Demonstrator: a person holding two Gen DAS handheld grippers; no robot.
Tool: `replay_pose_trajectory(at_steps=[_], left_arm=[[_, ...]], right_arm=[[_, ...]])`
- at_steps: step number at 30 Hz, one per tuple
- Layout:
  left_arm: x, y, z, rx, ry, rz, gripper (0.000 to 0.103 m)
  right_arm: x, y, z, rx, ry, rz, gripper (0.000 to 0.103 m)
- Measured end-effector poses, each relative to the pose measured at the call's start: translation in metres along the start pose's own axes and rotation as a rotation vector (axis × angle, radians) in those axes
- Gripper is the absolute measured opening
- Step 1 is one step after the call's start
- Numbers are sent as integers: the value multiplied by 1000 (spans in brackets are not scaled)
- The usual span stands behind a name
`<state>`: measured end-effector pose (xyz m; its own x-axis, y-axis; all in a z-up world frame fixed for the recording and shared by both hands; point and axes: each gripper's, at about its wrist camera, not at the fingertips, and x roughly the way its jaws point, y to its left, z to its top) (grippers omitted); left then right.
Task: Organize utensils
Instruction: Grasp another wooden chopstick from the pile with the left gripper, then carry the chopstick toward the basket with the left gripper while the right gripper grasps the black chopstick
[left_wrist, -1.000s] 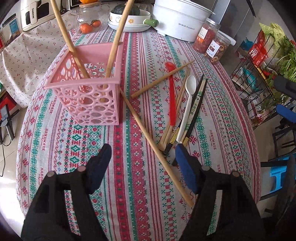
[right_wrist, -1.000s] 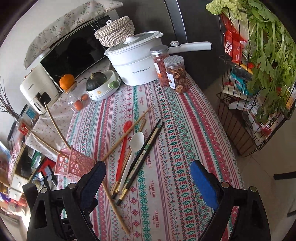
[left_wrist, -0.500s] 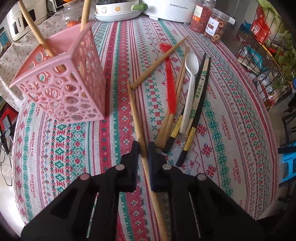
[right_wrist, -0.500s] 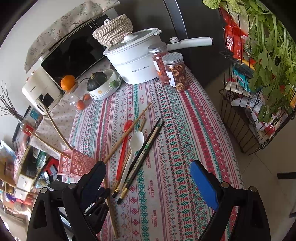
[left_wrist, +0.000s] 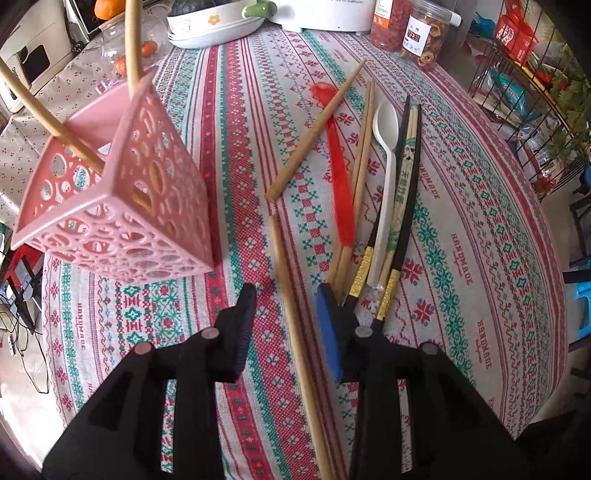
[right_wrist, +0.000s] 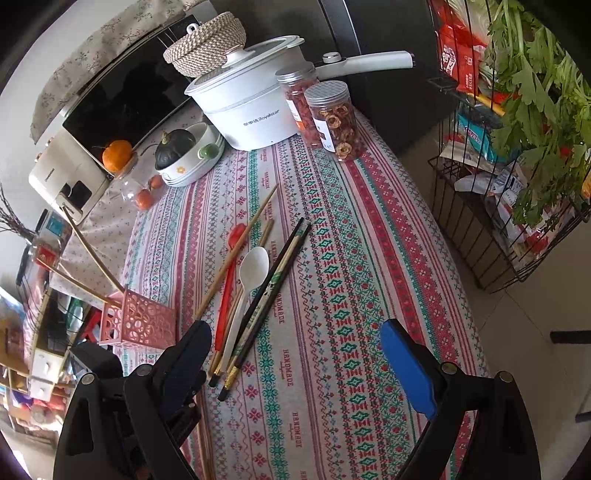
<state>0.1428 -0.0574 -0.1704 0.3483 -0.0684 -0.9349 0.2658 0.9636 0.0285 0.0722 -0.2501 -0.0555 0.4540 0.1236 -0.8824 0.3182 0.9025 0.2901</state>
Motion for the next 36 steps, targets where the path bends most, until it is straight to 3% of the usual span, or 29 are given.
replay_pose_trajectory(at_steps=[1, 3, 6, 10, 19, 25, 27, 30, 36], left_arm=[[4, 1, 0, -3, 25, 0, 31], [2, 2, -4, -1, 18, -25, 9], [-9, 3, -16, 28, 12, -22, 7], [-50, 9, -30, 60, -66, -58, 7], [-135, 38, -34, 67, -318, -169, 7], [-151, 55, -22, 23, -400, -238, 7], [-157, 60, -23, 11, -415, -258, 7], [-162, 65, -21, 2, -429, -277, 7], [-163, 69, -22, -2, -429, -293, 7]], right_arm=[[0, -1, 0, 0, 0, -2, 94], [3, -3, 0, 2, 8, -10, 94], [7, -4, 1, 5, 23, -14, 94], [15, -7, 4, 22, 40, -17, 94], [55, -16, 14, 49, 93, -58, 93], [104, -24, 22, 121, 171, -18, 60], [118, -22, 24, 151, 181, 12, 41], [135, -17, 27, 184, 196, 40, 24], [146, -1, 33, 147, 178, 15, 13]])
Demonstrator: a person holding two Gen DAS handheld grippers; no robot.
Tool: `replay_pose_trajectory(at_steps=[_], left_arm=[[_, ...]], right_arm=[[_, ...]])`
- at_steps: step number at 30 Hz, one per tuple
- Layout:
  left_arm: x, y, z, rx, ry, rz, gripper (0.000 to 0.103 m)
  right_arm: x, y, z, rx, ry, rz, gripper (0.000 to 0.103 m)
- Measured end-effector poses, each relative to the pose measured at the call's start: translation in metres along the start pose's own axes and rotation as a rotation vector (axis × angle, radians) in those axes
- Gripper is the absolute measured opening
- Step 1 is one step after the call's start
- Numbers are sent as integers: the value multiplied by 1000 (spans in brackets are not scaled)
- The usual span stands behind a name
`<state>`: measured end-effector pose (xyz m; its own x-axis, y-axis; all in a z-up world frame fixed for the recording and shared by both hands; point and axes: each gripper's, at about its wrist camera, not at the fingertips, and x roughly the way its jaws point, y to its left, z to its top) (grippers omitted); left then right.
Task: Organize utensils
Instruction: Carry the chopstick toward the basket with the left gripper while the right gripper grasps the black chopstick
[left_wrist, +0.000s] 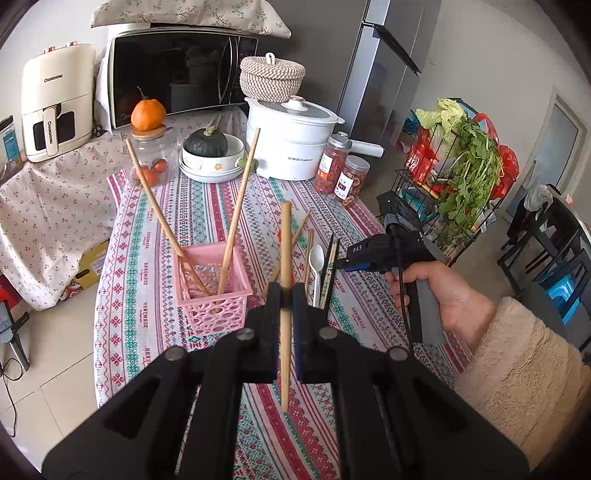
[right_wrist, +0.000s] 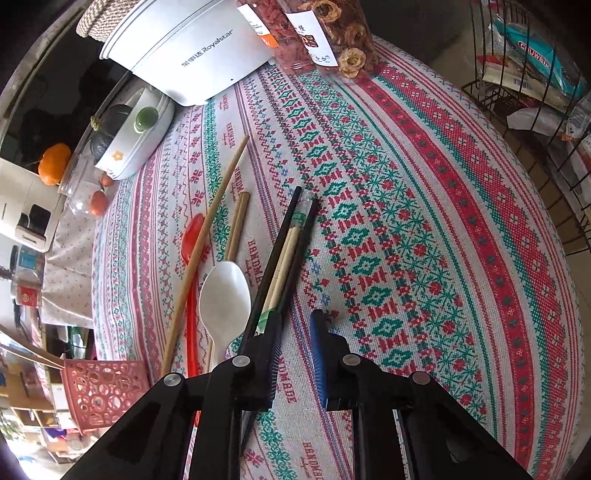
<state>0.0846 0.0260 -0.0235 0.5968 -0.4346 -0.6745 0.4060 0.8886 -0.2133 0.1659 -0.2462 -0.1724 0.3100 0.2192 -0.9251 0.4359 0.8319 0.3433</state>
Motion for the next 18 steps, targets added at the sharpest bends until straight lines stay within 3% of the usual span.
replay_pose_trajectory(at_steps=[7, 18], left_arm=[[-3, -1, -1, 6, -1, -15, 7], [-3, 1, 0, 1, 0, -13, 7]], right_arm=[[4, 21, -1, -74, -10, -108, 12], [13, 43, 2, -109, 26, -125, 13]])
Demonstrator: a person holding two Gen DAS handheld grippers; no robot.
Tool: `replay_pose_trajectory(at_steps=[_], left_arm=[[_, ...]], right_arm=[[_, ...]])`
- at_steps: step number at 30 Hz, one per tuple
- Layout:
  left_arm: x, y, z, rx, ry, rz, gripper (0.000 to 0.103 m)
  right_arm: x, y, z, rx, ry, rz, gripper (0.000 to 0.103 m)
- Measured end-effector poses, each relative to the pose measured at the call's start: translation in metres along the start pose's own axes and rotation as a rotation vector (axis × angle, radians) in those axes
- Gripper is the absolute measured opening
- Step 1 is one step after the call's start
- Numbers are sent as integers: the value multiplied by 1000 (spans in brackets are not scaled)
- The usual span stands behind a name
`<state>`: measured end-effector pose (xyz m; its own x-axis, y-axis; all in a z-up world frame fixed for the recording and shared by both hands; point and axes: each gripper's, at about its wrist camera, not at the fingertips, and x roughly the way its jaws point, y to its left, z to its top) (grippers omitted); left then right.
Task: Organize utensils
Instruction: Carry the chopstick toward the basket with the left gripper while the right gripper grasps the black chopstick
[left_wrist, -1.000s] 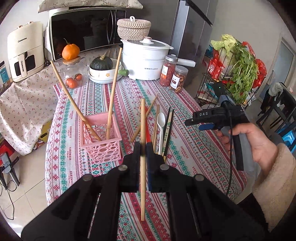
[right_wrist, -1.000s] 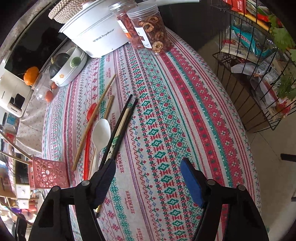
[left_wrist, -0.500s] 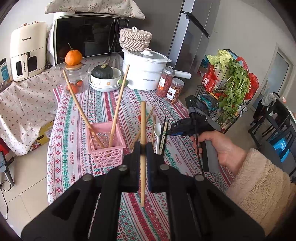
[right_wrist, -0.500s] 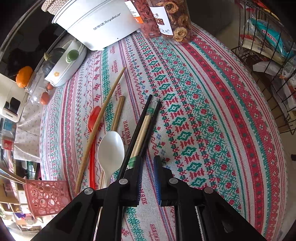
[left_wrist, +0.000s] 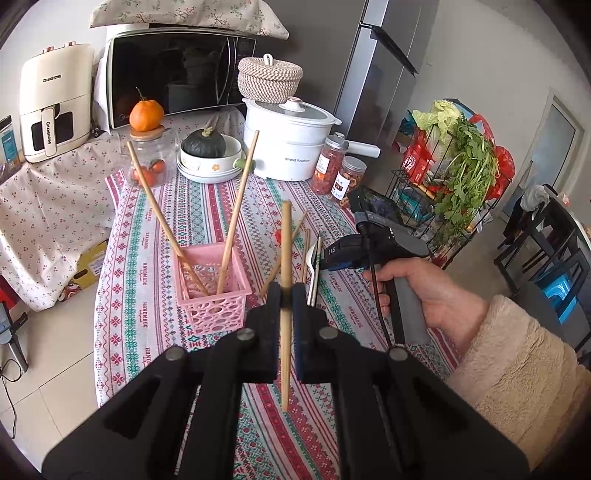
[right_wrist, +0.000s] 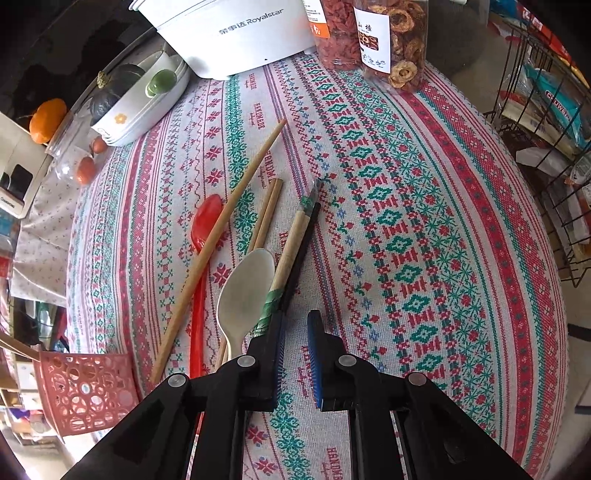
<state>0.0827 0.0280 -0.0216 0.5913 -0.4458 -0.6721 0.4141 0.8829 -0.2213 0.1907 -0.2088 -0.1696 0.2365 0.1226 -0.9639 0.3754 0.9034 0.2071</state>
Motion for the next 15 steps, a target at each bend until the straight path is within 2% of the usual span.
replay_pose_trajectory(at_steps=[1, 5, 8, 11, 14, 15], left_arm=[[1, 0, 0, 2, 2, 1, 7], [2, 0, -1, 0, 9, 7, 7], [2, 1, -1, -3, 11, 10, 7], [2, 1, -1, -1, 10, 10, 7], [3, 3, -1, -5, 11, 16, 7], [3, 4, -1, -9, 11, 18, 7]], right_arm=[[0, 3, 0, -7, 3, 0, 13], [2, 18, -4, -55, 4, -9, 26], [3, 27, -6, -101, 2, -50, 27], [4, 28, -7, -116, -5, -52, 27], [5, 36, -14, -200, -20, -120, 14], [9, 39, -14, -228, -25, -140, 13]])
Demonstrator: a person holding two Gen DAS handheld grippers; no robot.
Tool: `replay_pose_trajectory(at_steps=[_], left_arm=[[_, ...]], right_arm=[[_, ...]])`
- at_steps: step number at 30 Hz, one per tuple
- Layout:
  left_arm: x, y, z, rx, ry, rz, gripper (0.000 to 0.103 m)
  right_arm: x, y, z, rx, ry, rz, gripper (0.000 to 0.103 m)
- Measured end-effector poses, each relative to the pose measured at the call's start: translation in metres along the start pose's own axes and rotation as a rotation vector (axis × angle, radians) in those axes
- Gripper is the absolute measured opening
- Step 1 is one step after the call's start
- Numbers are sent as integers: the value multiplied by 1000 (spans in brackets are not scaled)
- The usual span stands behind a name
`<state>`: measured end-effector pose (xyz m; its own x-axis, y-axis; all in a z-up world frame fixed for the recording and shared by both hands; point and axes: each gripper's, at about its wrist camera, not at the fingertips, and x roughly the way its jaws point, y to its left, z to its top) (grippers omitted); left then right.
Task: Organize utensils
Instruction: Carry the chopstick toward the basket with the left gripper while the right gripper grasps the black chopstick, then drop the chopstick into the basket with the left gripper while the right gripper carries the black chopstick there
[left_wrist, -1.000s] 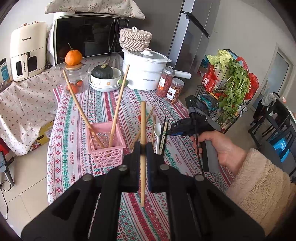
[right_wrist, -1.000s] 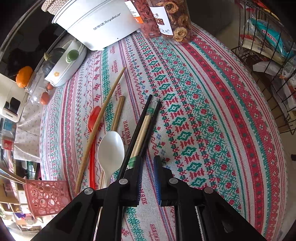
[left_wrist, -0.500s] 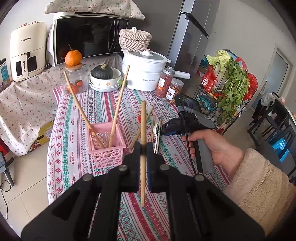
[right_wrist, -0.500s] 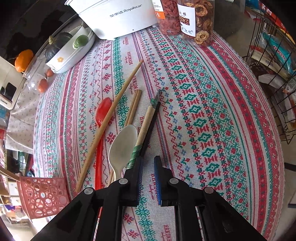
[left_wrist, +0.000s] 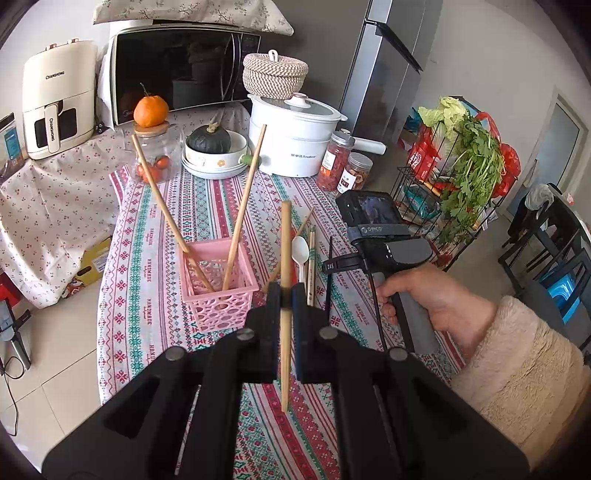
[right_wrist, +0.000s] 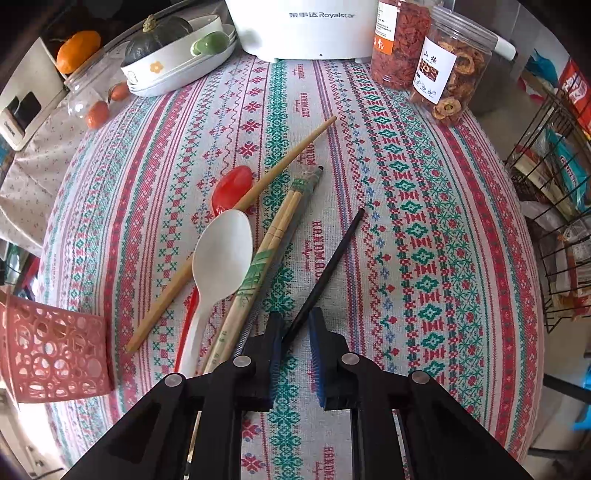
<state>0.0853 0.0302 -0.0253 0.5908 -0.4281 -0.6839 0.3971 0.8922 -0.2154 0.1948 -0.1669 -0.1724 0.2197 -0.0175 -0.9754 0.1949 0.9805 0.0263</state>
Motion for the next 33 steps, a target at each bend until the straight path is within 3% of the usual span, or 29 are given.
replay_pose_trajectory(at_steps=[4, 8, 15, 22, 26, 30, 33], left_arm=[[-1, 6, 0, -11, -10, 14, 7], [-4, 11, 1, -23, -26, 24, 7], [-17, 8, 6, -20, -88, 26, 7], [-49, 10, 14, -41, -248, 51, 7], [-60, 13, 21, -51, -351, 85, 7], [-66, 20, 34, -80, -442, 123, 7], [-65, 30, 41, -121, -468, 139, 7]], right_arm=[[-2, -10, -7, 10, 8, 33, 9], [-8, -35, -15, 93, -6, 161, 6], [-73, -48, -36, 89, -194, 282, 6], [-154, -37, -68, -1, -435, 331, 6], [-186, -27, -77, -33, -530, 343, 6], [-204, -22, -80, -46, -575, 359, 5], [-213, -15, -78, -72, -575, 361, 5]])
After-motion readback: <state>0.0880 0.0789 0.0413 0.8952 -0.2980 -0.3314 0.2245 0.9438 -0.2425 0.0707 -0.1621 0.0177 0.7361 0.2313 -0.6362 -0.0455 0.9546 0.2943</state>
